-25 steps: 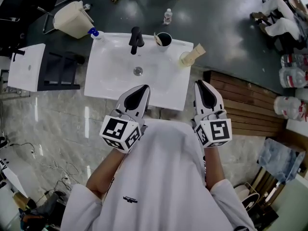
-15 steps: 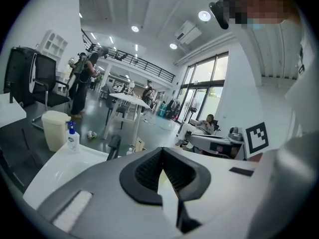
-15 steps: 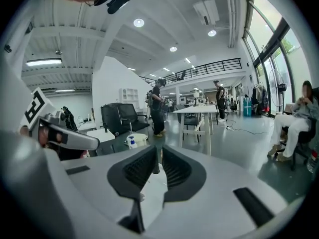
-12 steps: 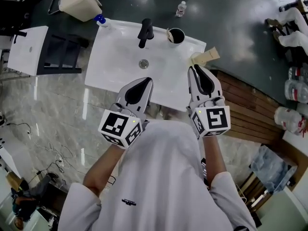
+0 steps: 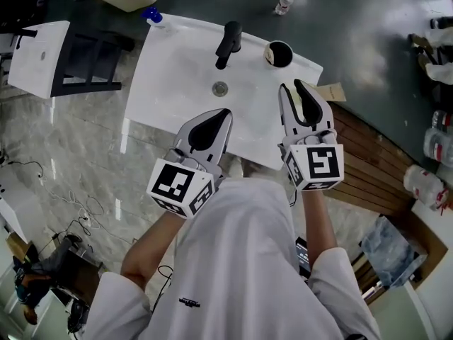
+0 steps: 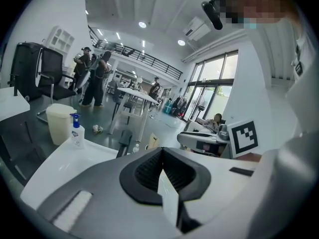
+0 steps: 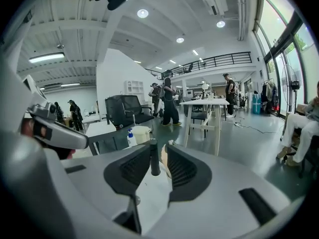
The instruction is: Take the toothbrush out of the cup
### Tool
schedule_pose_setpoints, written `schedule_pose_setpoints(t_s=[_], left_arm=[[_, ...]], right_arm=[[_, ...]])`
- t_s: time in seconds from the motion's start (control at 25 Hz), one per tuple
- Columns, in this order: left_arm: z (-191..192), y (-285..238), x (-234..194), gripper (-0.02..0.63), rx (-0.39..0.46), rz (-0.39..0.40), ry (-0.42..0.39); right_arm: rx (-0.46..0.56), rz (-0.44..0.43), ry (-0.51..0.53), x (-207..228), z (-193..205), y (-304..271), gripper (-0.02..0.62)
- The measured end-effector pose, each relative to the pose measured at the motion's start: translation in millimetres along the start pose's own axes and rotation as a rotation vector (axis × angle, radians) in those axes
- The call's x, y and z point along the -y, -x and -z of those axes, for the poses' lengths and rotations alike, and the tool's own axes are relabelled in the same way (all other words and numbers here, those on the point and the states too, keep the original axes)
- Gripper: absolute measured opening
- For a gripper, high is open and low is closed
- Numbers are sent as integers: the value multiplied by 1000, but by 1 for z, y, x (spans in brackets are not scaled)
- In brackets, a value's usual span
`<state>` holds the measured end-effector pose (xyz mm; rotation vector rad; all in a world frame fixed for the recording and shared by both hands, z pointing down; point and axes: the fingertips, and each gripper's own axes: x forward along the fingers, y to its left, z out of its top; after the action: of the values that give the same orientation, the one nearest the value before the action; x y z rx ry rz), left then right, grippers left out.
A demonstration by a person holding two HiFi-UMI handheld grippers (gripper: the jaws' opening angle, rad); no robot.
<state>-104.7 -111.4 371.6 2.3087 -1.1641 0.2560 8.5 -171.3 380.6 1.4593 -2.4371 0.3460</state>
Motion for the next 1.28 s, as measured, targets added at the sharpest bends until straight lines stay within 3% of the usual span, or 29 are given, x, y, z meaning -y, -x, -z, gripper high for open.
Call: schedule_pose_setpoints(t_s=[0.68,0.76,1.28], left_arm=[[18,-31,-40,5,-55,-27,68],[21,-31,-39,5,-62,-23,69],[10,-15,-22,5,-36,12,43]], right_arm=[[-118,12,89,9,39,-83,77],[-128,27,100,10,41,-85,35],[-8,54,97,13,-2,-54,6]])
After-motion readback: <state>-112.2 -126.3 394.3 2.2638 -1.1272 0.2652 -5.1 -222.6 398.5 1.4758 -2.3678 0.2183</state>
